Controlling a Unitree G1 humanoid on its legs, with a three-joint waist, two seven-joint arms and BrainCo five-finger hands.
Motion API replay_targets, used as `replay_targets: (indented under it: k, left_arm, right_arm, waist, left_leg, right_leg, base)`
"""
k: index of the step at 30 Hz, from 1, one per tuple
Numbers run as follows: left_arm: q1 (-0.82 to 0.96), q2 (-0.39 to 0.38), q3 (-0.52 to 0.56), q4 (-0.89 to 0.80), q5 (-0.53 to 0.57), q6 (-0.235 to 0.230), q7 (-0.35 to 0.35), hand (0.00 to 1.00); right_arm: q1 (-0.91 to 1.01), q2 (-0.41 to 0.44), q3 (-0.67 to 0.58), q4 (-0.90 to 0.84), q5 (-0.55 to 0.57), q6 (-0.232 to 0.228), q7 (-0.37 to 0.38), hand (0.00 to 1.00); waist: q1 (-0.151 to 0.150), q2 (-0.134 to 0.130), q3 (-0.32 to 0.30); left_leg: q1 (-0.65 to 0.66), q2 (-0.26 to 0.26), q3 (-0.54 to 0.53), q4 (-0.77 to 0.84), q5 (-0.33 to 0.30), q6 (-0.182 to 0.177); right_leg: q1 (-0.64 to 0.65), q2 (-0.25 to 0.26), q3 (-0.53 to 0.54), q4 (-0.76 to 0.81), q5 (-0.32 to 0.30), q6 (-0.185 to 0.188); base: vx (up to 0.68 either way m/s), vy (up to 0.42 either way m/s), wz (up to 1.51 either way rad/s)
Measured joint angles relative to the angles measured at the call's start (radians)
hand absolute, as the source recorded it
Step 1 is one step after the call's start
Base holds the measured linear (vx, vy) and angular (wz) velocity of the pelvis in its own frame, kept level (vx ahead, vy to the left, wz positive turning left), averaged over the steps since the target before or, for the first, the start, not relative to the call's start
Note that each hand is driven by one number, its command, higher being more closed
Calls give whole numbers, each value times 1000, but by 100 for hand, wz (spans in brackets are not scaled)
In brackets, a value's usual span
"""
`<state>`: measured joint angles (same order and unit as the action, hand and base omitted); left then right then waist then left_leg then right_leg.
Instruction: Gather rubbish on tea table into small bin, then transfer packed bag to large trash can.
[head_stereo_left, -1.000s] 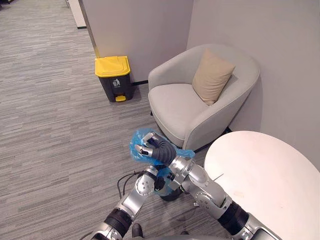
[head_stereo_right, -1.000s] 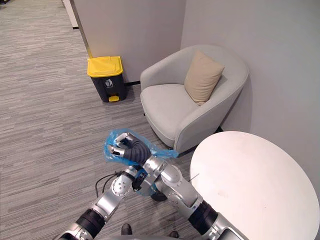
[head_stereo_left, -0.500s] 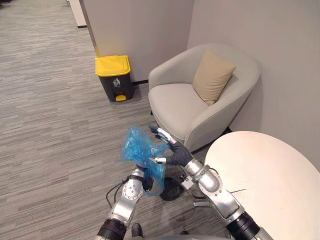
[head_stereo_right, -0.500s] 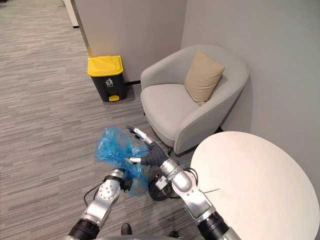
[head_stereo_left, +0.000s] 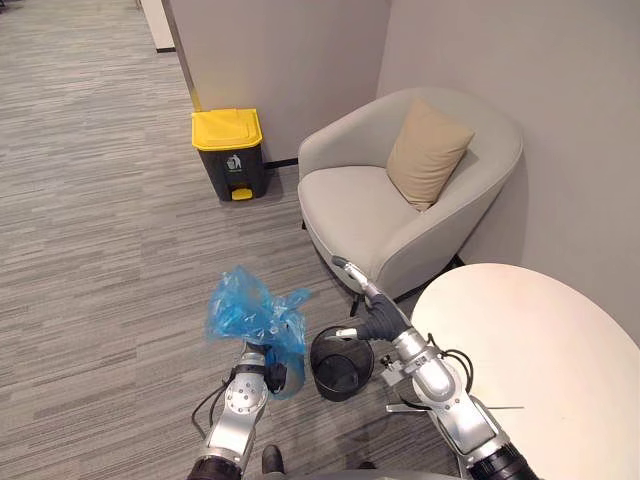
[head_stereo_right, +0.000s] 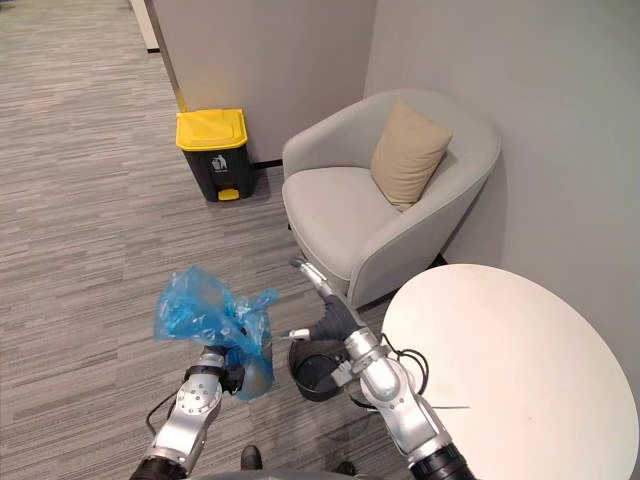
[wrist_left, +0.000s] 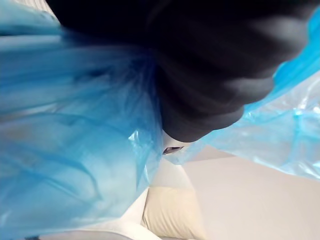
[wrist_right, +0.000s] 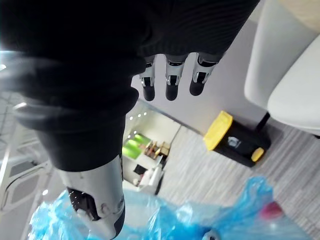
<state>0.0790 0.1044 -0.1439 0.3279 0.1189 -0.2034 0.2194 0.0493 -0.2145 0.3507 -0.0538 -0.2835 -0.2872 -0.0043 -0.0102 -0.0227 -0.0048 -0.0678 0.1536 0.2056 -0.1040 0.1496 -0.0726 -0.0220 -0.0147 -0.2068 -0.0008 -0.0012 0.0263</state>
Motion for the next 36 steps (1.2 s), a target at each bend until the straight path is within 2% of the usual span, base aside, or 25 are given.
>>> replay_targets:
  k: [2, 7, 12, 17, 21, 36]
  left_arm:
    - [15, 1, 12, 13, 0, 0, -2, 100]
    - [47, 1, 74, 92, 0, 0, -27, 100]
    - [68, 7, 115, 163, 0, 0, -67, 100]
    - [104, 7, 118, 215, -2, 1, -92, 100]
    - [121, 4, 142, 239, -2, 1, -111, 100]
    - [148, -1, 147, 294, -2, 2, -134, 100]
  right_arm:
    - [37, 19, -47, 3, 17, -1, -4, 0]
    - [79, 91, -177, 195, 149, -8, -14, 0]
    - [96, 137, -243, 407, 168, 5, -14, 0]
    - [111, 150, -308, 597, 170, 34, -16, 0]
    - [121, 150, -318, 630, 197, 57, -18, 0]
    - [85, 152, -320, 669, 215, 64, -19, 0]
  waist:
    - [-1, 0, 0]
    - [-4, 3, 2]
    - [-1, 5, 6]
    - [-2, 23, 27]
    - [-4, 26, 40]
    - [-1, 30, 60]
  left_leg:
    - [0, -3, -1, 0, 0, 0]
    - [0, -14, -5, 0, -1, -1]
    - [0, -16, -7, 0, -3, -1]
    - [4, -19, -7, 0, -4, 0]
    - [14, -21, -7, 0, -7, 0]
    - [38, -51, 4, 0, -25, 15]
  right_leg:
    - [0, 0, -2, 0, 0, 0]
    - [2, -6, -6, 1, -2, 0]
    - [3, -8, -8, 1, -4, 4]
    - [8, -11, -9, 1, -6, 6]
    - [17, -14, -11, 2, -12, 7]
    - [30, -40, -2, 20, -24, 19]
  base:
    - [0, 0, 2]
    - [0, 0, 1]
    - [0, 0, 0]
    - [0, 0, 0]
    - [0, 0, 0]
    - [34, 18, -1]
